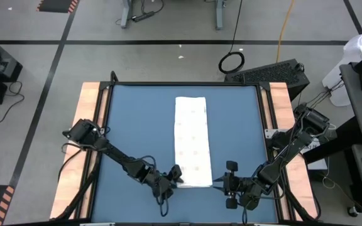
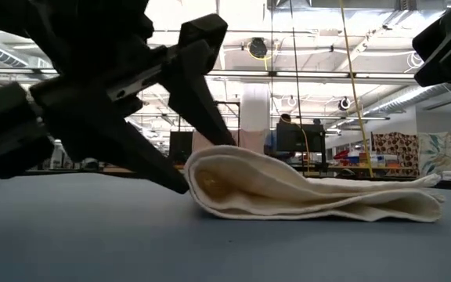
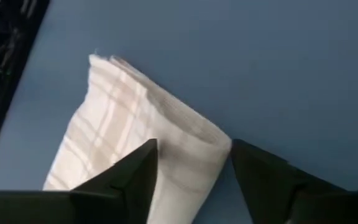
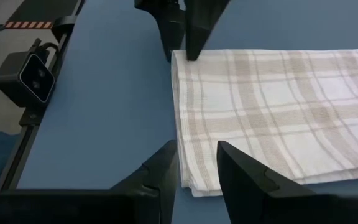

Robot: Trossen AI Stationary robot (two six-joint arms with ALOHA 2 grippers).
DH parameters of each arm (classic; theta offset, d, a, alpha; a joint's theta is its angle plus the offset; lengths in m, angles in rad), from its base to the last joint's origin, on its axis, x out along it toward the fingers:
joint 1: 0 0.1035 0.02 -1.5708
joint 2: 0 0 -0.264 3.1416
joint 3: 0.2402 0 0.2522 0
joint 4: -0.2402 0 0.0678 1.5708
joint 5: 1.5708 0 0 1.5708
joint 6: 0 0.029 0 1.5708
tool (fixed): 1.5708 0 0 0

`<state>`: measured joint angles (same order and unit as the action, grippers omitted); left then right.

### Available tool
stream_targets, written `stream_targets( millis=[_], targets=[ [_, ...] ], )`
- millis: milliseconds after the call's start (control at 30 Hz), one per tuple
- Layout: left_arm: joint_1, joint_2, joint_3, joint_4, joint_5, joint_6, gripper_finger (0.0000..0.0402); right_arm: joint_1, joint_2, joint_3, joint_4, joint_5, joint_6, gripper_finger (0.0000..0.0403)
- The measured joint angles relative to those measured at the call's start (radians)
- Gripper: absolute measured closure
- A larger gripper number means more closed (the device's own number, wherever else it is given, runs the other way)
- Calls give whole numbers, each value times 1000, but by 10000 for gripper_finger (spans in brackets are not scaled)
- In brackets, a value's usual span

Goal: Roll towel
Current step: Roll the white towel

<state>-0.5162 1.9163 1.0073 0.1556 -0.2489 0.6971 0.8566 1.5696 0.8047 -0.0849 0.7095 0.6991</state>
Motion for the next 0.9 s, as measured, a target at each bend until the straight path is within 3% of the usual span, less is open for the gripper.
stream_targets(
  millis=[433, 900],
  targets=[
    [21, 42, 0, 13, 20, -92, 386, 0, 0, 1, 4, -1, 27, 298],
    [10, 29, 0, 13, -39, -194, 393, -6, 215, 2, 151, -85, -4, 295]
  ],
)
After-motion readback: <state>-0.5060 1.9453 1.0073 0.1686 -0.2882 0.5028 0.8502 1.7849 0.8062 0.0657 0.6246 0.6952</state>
